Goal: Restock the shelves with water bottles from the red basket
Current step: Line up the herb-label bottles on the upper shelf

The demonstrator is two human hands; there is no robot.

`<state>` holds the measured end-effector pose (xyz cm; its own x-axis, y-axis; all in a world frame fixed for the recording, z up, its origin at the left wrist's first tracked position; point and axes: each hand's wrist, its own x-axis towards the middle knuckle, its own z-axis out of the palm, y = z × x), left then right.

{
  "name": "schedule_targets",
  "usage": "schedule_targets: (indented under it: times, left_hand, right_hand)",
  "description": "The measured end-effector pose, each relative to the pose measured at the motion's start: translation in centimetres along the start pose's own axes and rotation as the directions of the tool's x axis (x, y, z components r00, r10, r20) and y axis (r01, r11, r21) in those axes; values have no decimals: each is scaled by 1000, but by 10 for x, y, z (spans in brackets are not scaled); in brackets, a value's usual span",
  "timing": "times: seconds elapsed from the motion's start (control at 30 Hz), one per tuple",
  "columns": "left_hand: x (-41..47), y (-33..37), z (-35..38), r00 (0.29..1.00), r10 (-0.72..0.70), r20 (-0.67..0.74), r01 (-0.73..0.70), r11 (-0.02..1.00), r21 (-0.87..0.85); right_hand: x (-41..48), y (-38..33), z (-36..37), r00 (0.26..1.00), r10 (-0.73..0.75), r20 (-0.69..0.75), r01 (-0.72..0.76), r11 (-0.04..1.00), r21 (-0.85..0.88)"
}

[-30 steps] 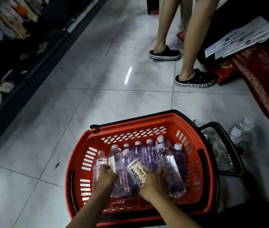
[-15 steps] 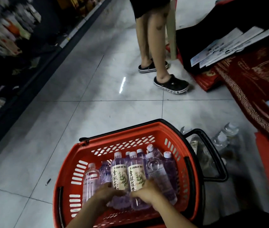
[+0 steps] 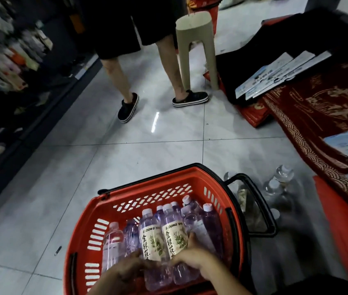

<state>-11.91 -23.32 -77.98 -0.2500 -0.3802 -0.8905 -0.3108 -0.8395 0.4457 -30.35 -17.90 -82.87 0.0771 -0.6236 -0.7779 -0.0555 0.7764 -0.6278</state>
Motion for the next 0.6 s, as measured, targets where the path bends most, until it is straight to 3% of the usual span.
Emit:
schedule_targets:
  times: [0.13, 0.37, 0.47, 0.6]
  left_hand:
    - [-21, 6, 3, 987, 161, -20, -159, 983, 92]
    - [-78, 48, 35, 887, 457, 68, -460, 862, 210]
    - [-105, 72, 68, 800, 571, 181, -598, 780, 184]
    - [-150, 96, 135, 608, 693, 388, -776, 622, 106]
  right_hand:
    - [-26, -20, -14, 994, -109, 25, 108, 992, 67]
    - [-105, -47, -42, 915, -380, -138, 395, 914, 97]
    - [-156, -56, -62, 817, -511, -267, 549, 831, 88]
    - [-243, -62, -96, 618, -612, -493, 681, 730, -52]
